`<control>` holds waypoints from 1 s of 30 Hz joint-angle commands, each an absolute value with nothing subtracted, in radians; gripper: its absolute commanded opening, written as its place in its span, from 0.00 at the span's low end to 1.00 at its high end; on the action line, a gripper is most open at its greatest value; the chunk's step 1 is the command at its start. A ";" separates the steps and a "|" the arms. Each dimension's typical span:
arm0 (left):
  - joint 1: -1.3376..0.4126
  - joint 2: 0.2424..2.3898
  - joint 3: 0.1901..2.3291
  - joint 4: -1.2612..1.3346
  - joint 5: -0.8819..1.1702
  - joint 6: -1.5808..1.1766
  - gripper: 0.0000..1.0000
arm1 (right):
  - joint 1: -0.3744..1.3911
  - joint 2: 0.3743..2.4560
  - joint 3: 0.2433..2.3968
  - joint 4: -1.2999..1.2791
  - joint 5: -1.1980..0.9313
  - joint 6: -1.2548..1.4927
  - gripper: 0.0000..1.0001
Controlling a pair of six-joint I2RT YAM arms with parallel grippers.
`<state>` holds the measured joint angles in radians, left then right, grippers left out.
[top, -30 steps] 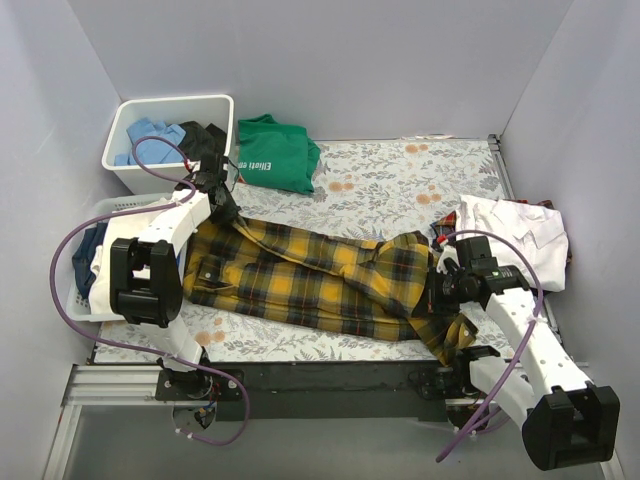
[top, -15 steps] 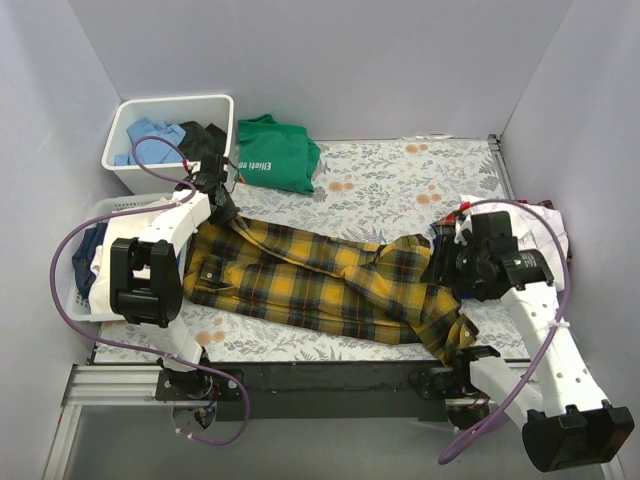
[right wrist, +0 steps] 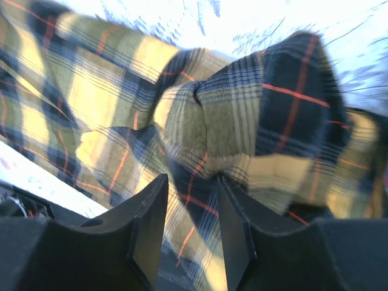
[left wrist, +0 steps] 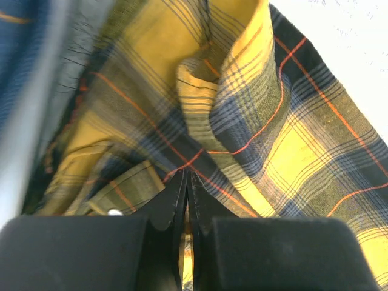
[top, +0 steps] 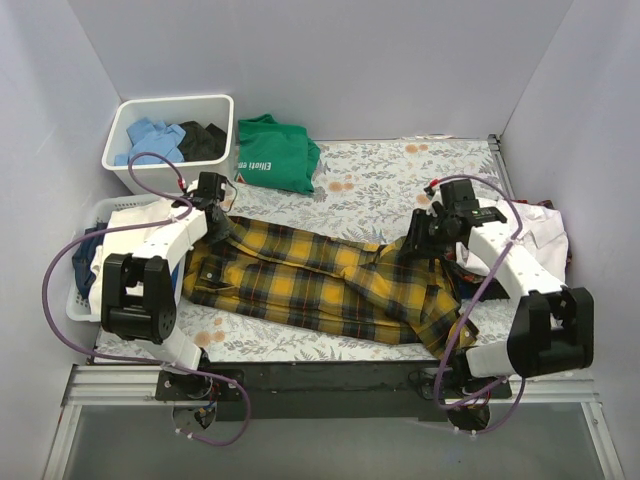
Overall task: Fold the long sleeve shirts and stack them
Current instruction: Fold the shirt
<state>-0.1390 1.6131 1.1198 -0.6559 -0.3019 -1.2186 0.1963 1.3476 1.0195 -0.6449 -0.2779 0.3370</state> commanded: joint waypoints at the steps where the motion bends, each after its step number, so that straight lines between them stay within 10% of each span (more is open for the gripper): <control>1: -0.133 1.529 1.114 -0.658 -0.397 -1.192 0.00 | 0.213 1.423 0.979 -0.549 -0.347 0.330 0.45; 16: -0.133 1.627 1.253 -0.660 -0.353 -1.189 0.41 | 0.130 1.890 1.248 -0.600 -0.092 0.371 0.38; 30: -0.133 1.838 1.324 -0.614 -0.364 -1.273 0.56 | -0.031 2.006 1.480 -0.689 -0.021 0.264 0.38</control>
